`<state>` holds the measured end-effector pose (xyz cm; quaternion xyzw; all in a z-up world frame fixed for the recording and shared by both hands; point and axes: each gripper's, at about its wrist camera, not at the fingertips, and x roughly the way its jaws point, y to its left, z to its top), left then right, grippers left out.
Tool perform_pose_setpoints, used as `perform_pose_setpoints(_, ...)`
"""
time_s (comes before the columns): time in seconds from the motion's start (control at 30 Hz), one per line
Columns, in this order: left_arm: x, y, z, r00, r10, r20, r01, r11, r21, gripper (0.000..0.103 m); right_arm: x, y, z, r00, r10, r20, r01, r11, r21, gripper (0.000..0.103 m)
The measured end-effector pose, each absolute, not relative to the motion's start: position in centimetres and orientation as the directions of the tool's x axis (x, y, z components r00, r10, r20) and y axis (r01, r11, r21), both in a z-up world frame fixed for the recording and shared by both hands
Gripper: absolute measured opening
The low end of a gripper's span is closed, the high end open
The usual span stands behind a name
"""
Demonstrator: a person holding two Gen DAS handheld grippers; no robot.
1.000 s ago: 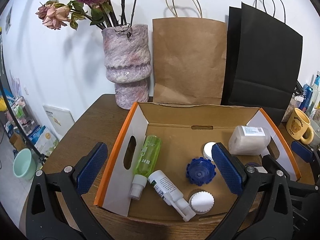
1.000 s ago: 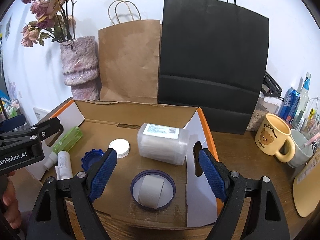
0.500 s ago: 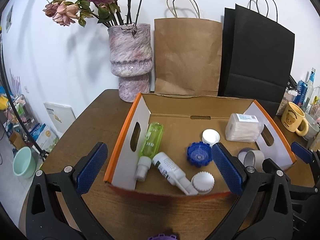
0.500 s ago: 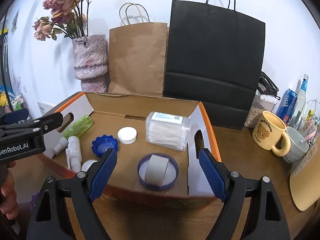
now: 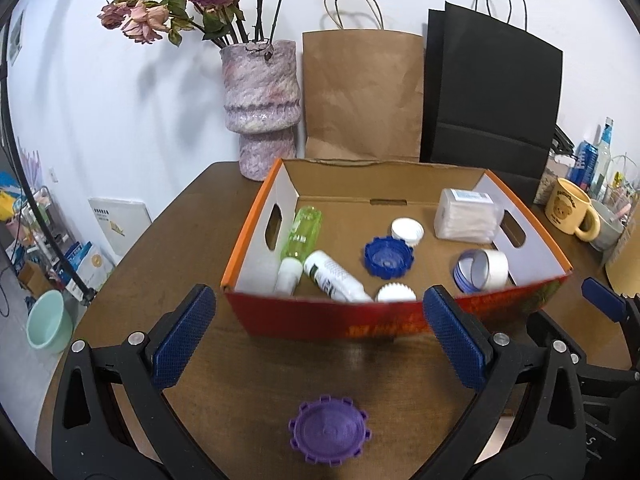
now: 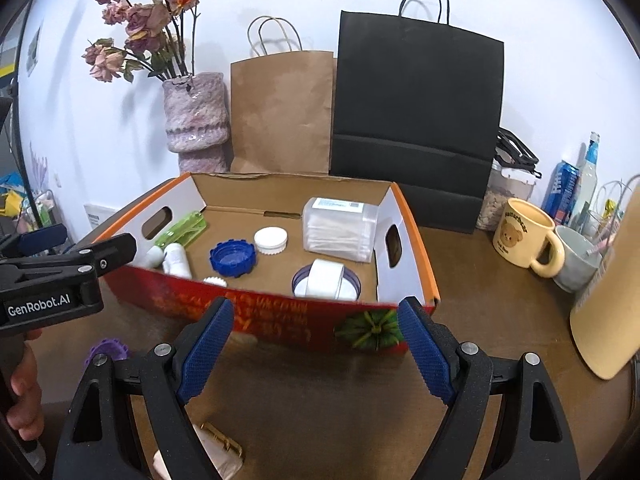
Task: Organize rigid objects
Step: 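Withdraw both tools toward the purple cap and white plug adapter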
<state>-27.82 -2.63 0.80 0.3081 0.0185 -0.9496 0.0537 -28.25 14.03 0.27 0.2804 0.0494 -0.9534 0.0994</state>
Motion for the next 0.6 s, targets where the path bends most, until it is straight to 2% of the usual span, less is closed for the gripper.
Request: perform_pose_setpoints(0.6,-21.6,-3.0,-0.7,-0.79,-0.061,-0.61,0.081,-0.997,-0.005,0.103,-21.1,13.1,-0.8,-0.798,-0.218,-0.562,0.283,-0.959,-0.029,0.088)
